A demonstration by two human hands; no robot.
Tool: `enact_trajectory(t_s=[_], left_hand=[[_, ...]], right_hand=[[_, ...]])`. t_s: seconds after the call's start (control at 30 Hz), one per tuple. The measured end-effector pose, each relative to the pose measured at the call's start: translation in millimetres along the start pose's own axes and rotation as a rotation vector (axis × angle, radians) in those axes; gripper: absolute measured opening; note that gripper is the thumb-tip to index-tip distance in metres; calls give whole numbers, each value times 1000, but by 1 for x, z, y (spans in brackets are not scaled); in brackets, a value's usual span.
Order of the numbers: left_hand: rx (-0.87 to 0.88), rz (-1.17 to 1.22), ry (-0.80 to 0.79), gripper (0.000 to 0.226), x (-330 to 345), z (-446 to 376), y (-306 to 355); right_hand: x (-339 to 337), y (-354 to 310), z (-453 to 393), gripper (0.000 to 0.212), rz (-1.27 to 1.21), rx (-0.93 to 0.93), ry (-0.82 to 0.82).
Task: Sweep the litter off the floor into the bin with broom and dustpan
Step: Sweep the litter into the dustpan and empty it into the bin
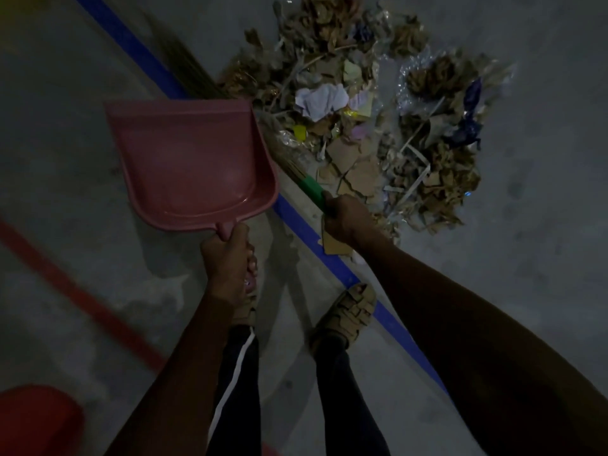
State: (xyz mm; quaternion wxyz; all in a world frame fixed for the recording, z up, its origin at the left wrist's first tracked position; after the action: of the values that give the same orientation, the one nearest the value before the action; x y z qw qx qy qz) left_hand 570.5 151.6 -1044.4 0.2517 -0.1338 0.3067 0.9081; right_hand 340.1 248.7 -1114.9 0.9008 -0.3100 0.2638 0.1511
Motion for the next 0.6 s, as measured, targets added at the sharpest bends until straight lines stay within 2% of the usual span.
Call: enact_trajectory(t_s=[0.13, 0.33, 0.6], left_hand=[[33, -70, -32, 31, 20, 2, 2], [45, -147, -60, 35, 46, 10, 2], [54, -212, -72, 35, 69, 23, -4]], right_hand=[[-5, 52, 10, 64, -116, 114, 66], [-5, 100, 47, 52, -196, 186, 155], [6, 163, 96, 58, -233, 355, 248]])
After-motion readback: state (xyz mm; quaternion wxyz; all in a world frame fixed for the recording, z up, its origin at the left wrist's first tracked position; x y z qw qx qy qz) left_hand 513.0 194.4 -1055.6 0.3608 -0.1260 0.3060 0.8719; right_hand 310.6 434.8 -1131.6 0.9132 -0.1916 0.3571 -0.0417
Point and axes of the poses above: each hand's wrist, its own z-axis away from the middle knuckle, its own x-axis out of the palm, y = z × x, the point moved 9 cm from there along -z, towards the middle knuckle, and after that the axes turned 10 degrees about -z, right-handed, at the moved point
